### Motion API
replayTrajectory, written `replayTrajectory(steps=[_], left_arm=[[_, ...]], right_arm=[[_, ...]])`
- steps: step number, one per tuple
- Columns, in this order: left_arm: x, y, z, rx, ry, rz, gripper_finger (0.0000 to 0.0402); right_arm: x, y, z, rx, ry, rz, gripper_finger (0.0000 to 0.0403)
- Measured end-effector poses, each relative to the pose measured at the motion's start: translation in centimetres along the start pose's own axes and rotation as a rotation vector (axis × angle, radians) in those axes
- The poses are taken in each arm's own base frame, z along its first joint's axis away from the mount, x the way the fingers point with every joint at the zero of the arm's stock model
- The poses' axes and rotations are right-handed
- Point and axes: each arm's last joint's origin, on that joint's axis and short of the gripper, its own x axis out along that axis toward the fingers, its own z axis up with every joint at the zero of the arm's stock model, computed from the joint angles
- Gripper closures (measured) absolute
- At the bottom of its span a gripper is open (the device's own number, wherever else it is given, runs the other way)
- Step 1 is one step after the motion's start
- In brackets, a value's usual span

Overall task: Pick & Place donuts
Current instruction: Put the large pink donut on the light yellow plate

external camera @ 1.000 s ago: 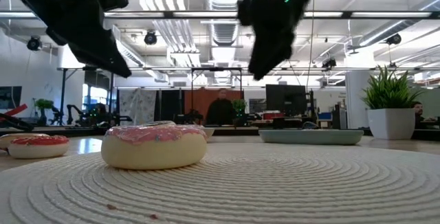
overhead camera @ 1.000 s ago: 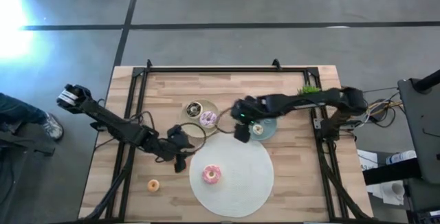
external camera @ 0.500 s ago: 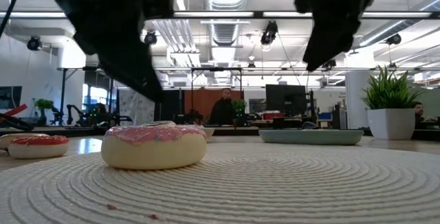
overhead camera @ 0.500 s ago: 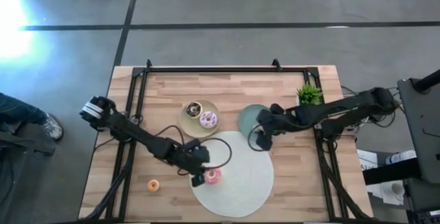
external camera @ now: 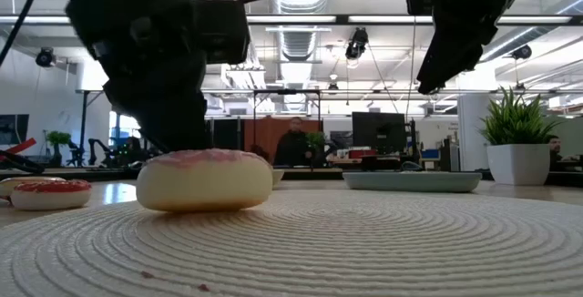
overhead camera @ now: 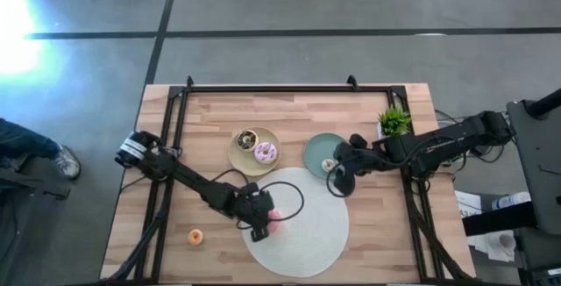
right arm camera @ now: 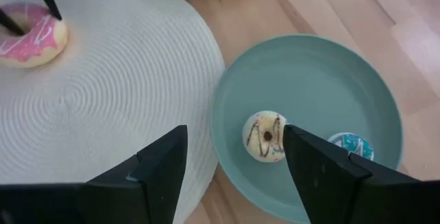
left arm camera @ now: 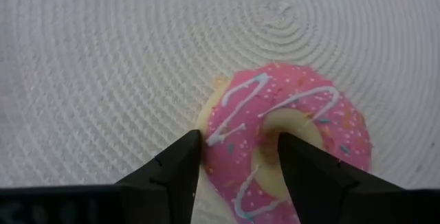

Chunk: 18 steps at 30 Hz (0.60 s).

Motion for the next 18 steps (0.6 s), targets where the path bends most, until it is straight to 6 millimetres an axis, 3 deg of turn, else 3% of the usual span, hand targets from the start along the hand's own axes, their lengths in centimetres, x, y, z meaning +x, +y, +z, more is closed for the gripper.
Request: replayTrajectory(steps=[7, 13, 16, 18], left_arm=[[0.3, 0.2, -0.1, -0.028, -0.003, 0.029, 0.0274], [0.0, 0.1, 0.1, -0.035, -0.009, 0.036, 0.0378], [-1.5, -0.1, 1.1, -0.043, -0.035, 0.036, 0.0393], [-3.8, -0.1, 2.4, -0.041, -0.076, 0.051, 0.0397]], right_arm=[[0.0, 0.1, 0.0, -0.007, 0.001, 0.001, 0.0172], [0.0, 0.0, -0.1, -0.007, -0.002, -0.008, 0.0172], [0.0, 0.0, 0.0, -0.006, -0.01, -0.021, 0.0172], [0.0, 0.0, 0.0, -0.006, -0.012, -0.022, 0.0172]])
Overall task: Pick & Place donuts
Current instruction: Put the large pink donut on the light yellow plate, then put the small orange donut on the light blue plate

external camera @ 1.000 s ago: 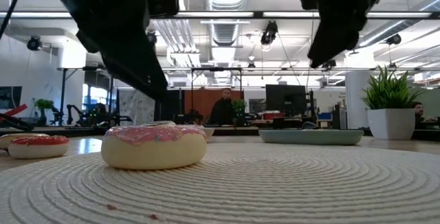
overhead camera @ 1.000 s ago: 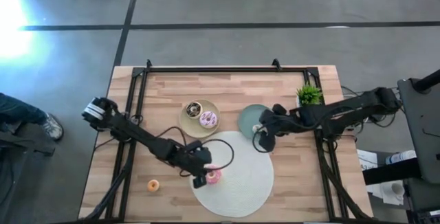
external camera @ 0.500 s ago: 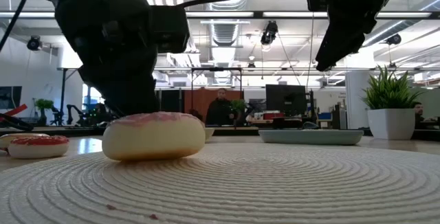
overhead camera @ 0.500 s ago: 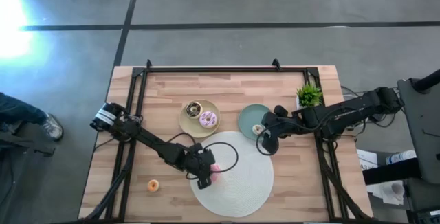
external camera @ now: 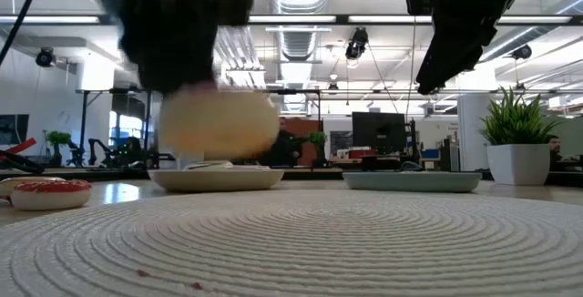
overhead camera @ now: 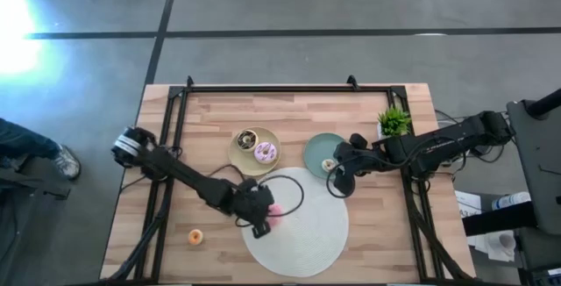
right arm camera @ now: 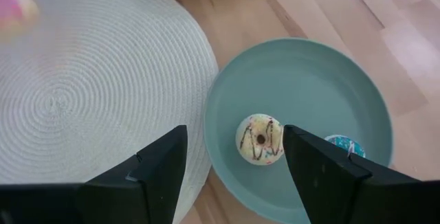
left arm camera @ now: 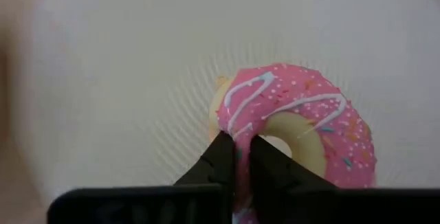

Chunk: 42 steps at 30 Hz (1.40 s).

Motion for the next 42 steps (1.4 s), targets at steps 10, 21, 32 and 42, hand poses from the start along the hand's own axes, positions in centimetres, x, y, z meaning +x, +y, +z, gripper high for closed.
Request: replayTrajectory(steps=[10, 21, 32, 42], left_arm=[[-5.8, 9.8, 3.3, -0.086, -0.06, 0.364, 0.04], [-1.2, 15.5, 2.2, -0.121, 0.109, 0.4, 0.0397], [0.7, 15.0, 3.0, -0.126, 0.103, 0.312, 0.0298], [-3.0, 14.4, 3.7, -0.138, 0.08, 0.25, 0.0269]], right_arm=[[0.0, 0.0, 0.2, 0.005, -0.028, -0.015, 0.0172], [0.0, 0.1, 0.3, 0.028, -0.038, -0.012, 0.0172], [0.0, 0.0, 0.3, 0.03, -0.049, -0.032, 0.0172], [0.0, 0.0, 0.3, 0.028, -0.048, -0.032, 0.0172]])
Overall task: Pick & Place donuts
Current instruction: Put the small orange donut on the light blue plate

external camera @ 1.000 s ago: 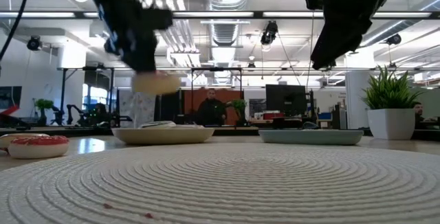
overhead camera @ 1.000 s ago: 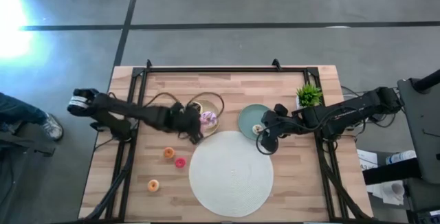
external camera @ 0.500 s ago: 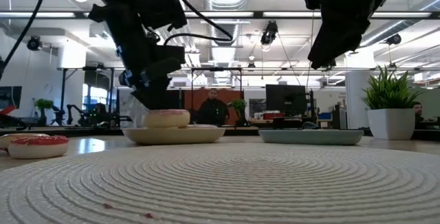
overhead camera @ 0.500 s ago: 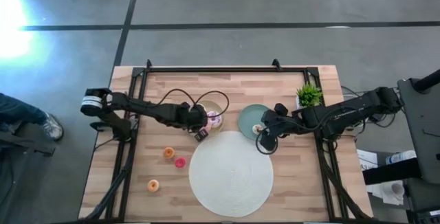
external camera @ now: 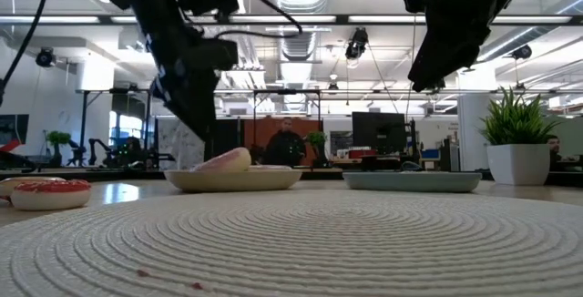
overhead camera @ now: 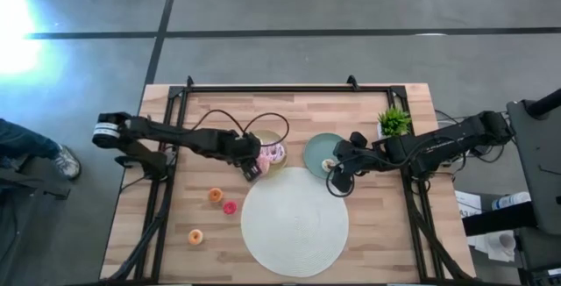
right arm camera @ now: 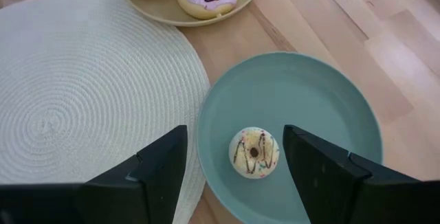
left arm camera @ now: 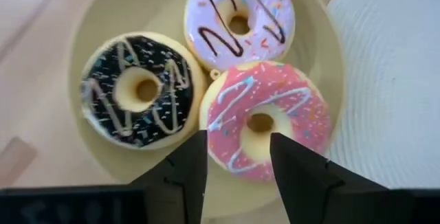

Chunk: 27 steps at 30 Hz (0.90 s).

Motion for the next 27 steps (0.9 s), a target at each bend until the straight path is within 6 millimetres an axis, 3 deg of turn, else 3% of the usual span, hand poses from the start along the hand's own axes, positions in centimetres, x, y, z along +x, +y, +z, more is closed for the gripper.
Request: replayTrajectory(steps=[7, 13, 16, 20, 27], left_arm=[[-4.7, -1.8, -1.9, 0.128, -0.036, -0.129, 0.0269], [-6.3, -4.5, -5.4, 0.223, 0.04, -0.196, 0.0269], [-6.2, -4.3, -7.9, 0.172, 0.167, -0.083, 0.0269], [-4.9, -2.2, -10.2, -0.057, 0.261, 0.088, 0.0269], [-3.5, -1.4, -11.9, -0.26, 0.26, -0.054, 0.0269]], right_arm=[[0.0, 0.0, 0.0, -0.005, 0.003, -0.001, 0.0172], [0.0, -0.1, -0.1, -0.012, 0.014, -0.005, 0.0172], [0.0, -0.1, -0.2, -0.016, 0.021, -0.01, 0.0172], [0.0, -0.1, -0.2, -0.017, 0.022, -0.011, 0.0172], [0.0, -0.1, -0.2, -0.016, 0.022, -0.011, 0.0172]])
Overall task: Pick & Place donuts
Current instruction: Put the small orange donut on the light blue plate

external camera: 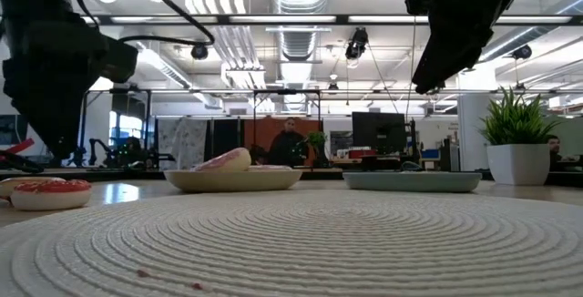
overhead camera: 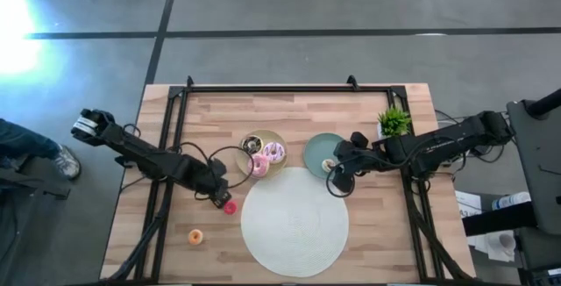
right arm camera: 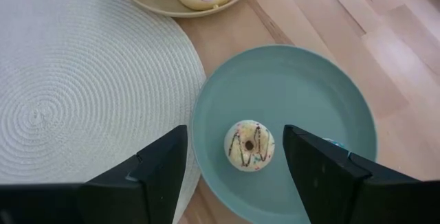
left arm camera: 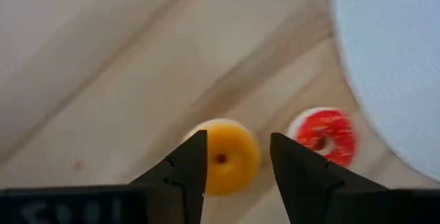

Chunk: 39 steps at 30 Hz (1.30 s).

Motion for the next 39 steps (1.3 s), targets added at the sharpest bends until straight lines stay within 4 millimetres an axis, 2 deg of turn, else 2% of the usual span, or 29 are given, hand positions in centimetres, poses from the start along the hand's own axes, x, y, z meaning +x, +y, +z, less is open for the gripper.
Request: replayTrajectory(steps=[7, 15, 21, 28, 33, 36, 39], left_arm=[[-0.3, -0.7, -0.6, 0.008, 0.025, 0.01, 0.0278], [2.0, -1.2, -1.0, -0.111, 0.125, 0.119, 0.0293], [2.7, -2.1, -0.8, -0.11, 0.121, 0.168, 0.0287], [4.4, -2.3, -0.9, -0.105, 0.127, 0.269, 0.0288], [5.4, -2.2, -1.0, -0.091, 0.118, 0.319, 0.033], [5.3, -2.1, -0.9, -0.073, 0.088, 0.323, 0.0382], [4.6, -2.3, -0.6, -0.065, 0.046, 0.302, 0.0396]], right_arm=[[0.0, 0.0, 0.0, 0.017, 0.002, 0.001, 0.0172], [0.0, 0.0, 0.0, 0.017, 0.002, -0.001, 0.0172], [0.0, -0.1, 0.0, 0.018, 0.002, -0.004, 0.0172], [0.2, -0.5, 0.3, 0.027, 0.001, -0.018, 0.0172], [0.2, -0.5, 0.3, 0.028, 0.002, -0.016, 0.0172], [0.2, -0.5, 0.3, 0.03, -0.001, -0.011, 0.0172], [0.2, -0.4, 0.5, 0.027, -0.017, 0.008, 0.0172]])
